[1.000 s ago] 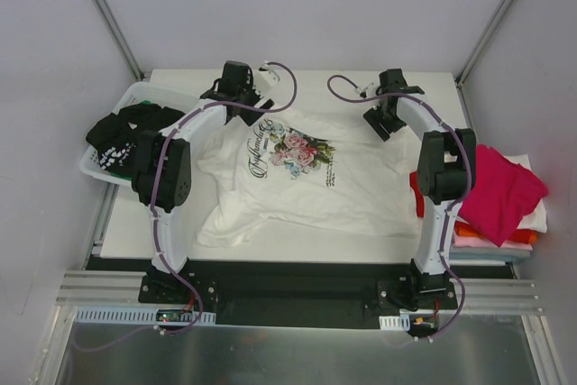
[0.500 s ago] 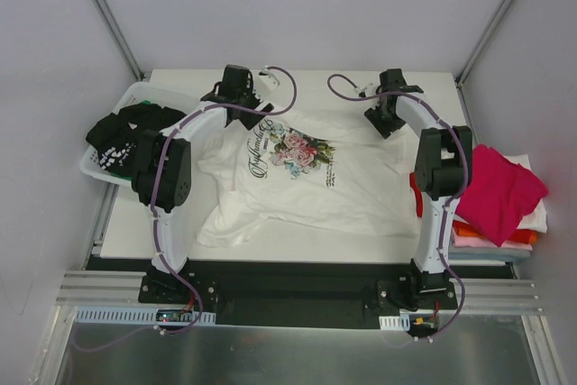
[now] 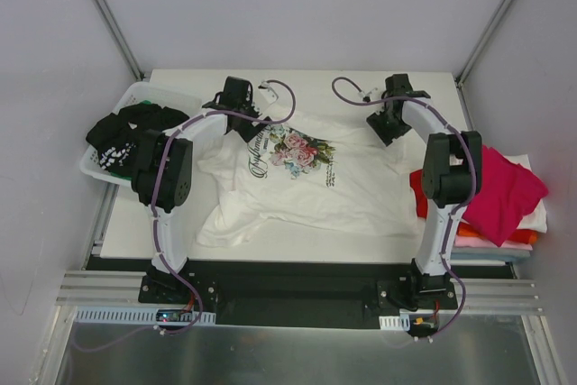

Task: Fold and stack the t-shirts
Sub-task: Flatten out the tshirt

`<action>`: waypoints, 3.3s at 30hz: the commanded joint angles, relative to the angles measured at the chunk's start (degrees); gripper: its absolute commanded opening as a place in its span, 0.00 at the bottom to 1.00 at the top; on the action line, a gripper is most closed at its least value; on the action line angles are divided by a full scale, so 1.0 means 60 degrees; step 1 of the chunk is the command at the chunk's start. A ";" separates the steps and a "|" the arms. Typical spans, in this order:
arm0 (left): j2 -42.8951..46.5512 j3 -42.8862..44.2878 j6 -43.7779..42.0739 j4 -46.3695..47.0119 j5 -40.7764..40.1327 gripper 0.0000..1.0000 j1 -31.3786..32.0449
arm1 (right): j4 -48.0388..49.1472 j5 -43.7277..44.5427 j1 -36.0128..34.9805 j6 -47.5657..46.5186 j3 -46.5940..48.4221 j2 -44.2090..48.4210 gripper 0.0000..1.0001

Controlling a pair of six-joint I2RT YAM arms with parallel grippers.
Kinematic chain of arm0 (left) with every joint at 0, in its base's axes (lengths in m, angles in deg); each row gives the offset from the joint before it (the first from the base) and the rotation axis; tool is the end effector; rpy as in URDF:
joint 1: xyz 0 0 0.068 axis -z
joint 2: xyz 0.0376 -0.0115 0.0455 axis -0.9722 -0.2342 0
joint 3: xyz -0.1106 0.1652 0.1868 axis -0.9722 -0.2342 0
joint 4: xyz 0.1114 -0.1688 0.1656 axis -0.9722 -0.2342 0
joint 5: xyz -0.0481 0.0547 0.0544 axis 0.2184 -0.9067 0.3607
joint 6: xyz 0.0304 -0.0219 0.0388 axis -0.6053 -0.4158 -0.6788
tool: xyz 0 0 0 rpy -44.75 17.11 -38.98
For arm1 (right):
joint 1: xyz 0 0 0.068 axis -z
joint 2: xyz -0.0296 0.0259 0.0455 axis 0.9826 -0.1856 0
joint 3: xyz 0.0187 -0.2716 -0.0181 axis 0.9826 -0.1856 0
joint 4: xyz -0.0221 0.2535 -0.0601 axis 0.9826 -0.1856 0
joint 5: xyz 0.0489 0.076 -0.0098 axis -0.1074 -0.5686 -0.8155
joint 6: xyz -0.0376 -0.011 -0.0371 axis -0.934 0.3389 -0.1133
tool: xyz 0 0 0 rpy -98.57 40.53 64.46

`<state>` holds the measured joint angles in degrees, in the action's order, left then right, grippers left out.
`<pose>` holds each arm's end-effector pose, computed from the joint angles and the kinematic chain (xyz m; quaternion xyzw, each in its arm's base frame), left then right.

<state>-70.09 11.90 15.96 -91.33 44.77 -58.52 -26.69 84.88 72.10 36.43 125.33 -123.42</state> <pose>0.4364 -0.1424 0.2101 0.4207 0.7958 0.0610 0.4313 0.4481 0.0527 0.1965 -0.4314 0.8631 -0.1376 0.2236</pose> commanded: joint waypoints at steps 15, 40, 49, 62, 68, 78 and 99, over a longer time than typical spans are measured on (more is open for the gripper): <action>0.0527 0.0054 -0.0177 0.0277 0.0062 0.94 -0.0045 | -0.0065 -0.0106 0.0087 -0.0204 0.1146 -0.0462 0.58; -0.1582 0.2412 -0.0558 0.0350 0.0399 0.93 0.0160 | -0.0036 0.0362 0.0292 -0.0381 0.2010 -0.0858 0.01; -0.1685 0.2384 -0.0441 0.0350 0.0209 0.92 0.0248 | -0.0051 0.0992 0.0278 -0.0527 0.3035 -0.0902 0.01; -0.1510 0.1915 -0.0412 0.0379 0.0135 0.91 0.0380 | -0.0080 0.1768 0.0248 -0.0966 0.4338 -0.1209 0.01; -0.1407 0.1754 -0.0412 0.0409 0.0120 0.91 0.0395 | 0.0008 0.2222 0.0219 -0.1215 0.4823 -0.1531 0.01; -0.1304 0.1709 -0.0412 0.0468 0.0135 0.91 0.0410 | 0.0447 0.2487 0.0087 -0.1113 0.4516 -0.1503 0.55; -0.2008 0.2603 -0.0456 0.0497 0.0560 0.88 0.0673 | 0.0638 0.2516 0.0058 -0.0952 0.2289 -0.0360 0.54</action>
<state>-80.89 26.55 13.18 -88.75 46.28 -55.00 -23.93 98.98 72.67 29.70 138.99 -131.14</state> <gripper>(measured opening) 0.885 0.549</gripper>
